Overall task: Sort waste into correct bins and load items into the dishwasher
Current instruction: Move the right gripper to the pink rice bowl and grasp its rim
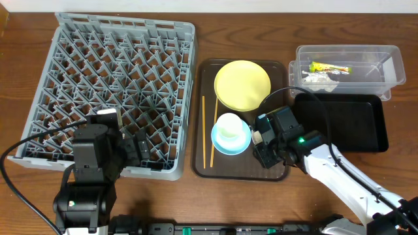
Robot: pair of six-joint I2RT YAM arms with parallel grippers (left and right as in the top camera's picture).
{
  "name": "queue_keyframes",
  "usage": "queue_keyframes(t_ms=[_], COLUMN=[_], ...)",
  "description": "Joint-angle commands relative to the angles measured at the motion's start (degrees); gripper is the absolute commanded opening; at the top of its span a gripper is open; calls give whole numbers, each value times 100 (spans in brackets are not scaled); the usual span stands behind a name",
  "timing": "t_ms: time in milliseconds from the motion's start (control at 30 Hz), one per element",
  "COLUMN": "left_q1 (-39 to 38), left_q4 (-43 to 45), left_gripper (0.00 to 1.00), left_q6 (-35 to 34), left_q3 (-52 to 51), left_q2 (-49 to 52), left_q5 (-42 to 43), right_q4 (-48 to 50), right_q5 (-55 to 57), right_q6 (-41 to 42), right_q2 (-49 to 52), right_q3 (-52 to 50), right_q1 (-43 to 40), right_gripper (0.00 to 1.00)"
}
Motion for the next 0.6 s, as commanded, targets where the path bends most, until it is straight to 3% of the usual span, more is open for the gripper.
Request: queue_keyframes(t_ms=[0,333,400,567], left_q1=[-22,-22,-22,-22], left_q4=[-7,-7,-7,-4], left_gripper=[96,96,96,96], left_q6=[-26,-26,-26,-26], left_q3=[109,109,109,109], left_q2=[-9,-9,-9,-11], left_q5=[37,37,37,37], right_q4=[17,20,33,85], right_q5=[-2,238,236,236], right_q6=[-44,-66,-63,-61], right_q2=[79,299,380,398], right_q3=[-68,-90,-90,-87], right_q1=[55,55,55,55], right_gripper=[40,34,30,8])
